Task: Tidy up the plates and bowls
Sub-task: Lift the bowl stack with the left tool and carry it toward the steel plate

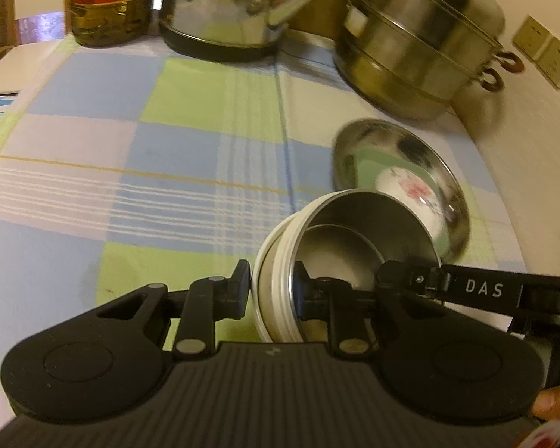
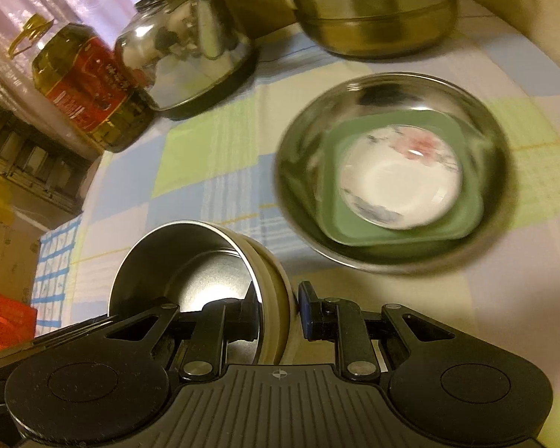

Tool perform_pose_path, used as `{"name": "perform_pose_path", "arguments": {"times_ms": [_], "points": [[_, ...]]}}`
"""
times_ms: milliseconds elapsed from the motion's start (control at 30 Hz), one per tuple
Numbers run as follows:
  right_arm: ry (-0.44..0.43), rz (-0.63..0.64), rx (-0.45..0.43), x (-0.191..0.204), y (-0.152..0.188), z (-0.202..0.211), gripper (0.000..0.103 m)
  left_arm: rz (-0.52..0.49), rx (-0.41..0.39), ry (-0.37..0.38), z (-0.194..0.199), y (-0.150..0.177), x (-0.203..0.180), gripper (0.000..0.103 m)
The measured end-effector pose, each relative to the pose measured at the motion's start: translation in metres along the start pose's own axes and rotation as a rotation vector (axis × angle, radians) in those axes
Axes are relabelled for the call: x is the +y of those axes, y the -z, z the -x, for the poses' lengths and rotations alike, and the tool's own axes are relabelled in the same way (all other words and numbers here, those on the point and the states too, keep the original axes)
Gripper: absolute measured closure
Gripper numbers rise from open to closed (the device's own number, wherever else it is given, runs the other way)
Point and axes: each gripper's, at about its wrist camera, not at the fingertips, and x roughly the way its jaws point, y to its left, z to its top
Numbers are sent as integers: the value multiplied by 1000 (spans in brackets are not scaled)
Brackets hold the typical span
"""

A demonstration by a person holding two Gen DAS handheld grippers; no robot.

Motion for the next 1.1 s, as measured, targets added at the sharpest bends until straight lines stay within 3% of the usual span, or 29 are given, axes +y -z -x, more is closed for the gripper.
{"name": "perform_pose_path", "arguments": {"times_ms": [433,1100], "points": [[94,-89,-5,-45,16,27,82,-62,76,70,-16,19,-42,83],[90,-99,-34,-53,32,31,82,-121,49,50,-15,24,-50,83]]}}
